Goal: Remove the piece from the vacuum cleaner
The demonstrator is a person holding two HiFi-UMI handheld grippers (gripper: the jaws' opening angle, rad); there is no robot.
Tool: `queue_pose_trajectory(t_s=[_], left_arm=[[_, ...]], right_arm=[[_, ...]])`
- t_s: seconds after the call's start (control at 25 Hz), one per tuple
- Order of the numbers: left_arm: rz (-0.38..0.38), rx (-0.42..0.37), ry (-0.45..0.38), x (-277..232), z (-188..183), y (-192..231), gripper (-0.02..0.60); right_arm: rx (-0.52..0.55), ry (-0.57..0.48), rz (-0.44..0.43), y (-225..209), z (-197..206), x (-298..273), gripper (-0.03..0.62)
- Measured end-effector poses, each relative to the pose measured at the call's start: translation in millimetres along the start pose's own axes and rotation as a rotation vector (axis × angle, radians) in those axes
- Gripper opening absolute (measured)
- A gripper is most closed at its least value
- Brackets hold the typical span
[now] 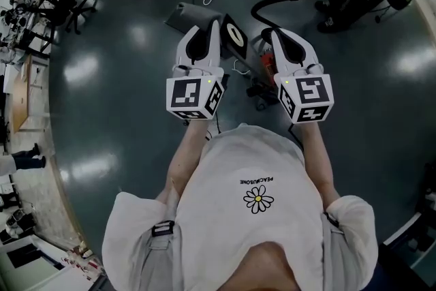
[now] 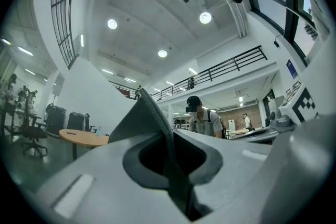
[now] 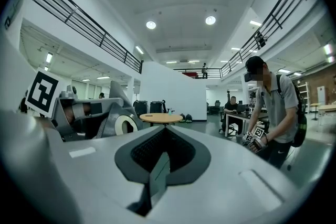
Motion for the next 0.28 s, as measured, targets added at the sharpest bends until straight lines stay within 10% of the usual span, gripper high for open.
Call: queue_pose_trajectory(t_s=[0.28], left_arm=[[-0.007,-0.001,-0.008,16,-7,-2,0.025]], right_arm=[[0.016,0.003,-0.011,12,-4,11,0.020]])
Point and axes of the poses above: the fingertips, and each gripper's own axes: x backward along the fingers, y to its left, z out of its underside, the point moved 4 cm from there along x, backward along the fingers, and after that the axes turned 3 degrees about -z, right-handed, at the moved point
